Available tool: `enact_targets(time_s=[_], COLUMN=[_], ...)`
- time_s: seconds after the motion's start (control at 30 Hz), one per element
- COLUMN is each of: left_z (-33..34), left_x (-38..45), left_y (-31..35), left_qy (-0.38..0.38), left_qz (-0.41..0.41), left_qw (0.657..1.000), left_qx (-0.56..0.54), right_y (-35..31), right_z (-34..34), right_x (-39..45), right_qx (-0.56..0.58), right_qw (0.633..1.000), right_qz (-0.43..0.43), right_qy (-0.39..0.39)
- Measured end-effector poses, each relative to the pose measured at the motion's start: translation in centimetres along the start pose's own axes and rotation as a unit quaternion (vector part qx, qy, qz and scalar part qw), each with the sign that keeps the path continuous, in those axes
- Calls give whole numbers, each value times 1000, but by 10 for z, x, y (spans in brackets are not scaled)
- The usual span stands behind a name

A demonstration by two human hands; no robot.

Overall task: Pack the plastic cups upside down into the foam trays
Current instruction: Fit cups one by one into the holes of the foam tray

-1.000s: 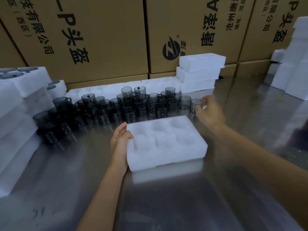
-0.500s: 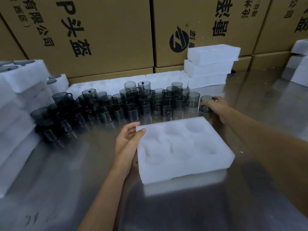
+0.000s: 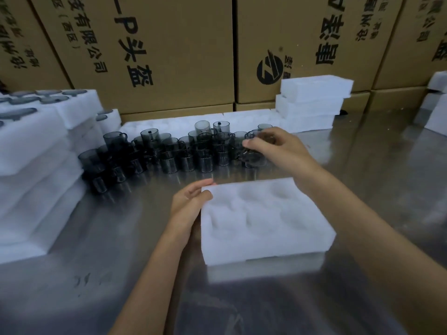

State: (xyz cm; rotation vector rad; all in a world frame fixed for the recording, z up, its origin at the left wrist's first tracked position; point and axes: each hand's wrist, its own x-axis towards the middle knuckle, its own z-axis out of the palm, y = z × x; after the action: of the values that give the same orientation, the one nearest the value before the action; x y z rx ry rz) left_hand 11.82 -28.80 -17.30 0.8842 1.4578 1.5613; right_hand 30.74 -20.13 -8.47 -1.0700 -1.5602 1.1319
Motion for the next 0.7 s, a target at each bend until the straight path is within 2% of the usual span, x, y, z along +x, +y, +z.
enact_targets(time_s=[0.07, 0.17, 0.3, 0.4, 0.6, 0.7], left_z=[-3, -3, -7, -7, -9, -7], left_x=[0, -2, -7, -11, -23, -26], left_y=[5, 10, 17, 23, 30, 32], left_qy=[11, 23, -71, -115, -76, -88], left_qz=[11, 109, 208, 238, 274, 261], left_qw=[1000, 994, 972, 951, 915, 917], left_qx=[1, 19, 78, 160, 286, 290], right_y=[2, 15, 32, 39, 49, 48], right_z=[26, 51, 52, 49, 45, 42], right_x=[-17, -32, -35, -33, -39, -41], right_qx=[15, 59, 97, 100, 49, 61], right_qw=[999, 994, 985, 981, 973, 970], right_qz=[-4, -9, -43, -69, -133, -137], right_qy=[-31, -88, -135, -152, -182, -193])
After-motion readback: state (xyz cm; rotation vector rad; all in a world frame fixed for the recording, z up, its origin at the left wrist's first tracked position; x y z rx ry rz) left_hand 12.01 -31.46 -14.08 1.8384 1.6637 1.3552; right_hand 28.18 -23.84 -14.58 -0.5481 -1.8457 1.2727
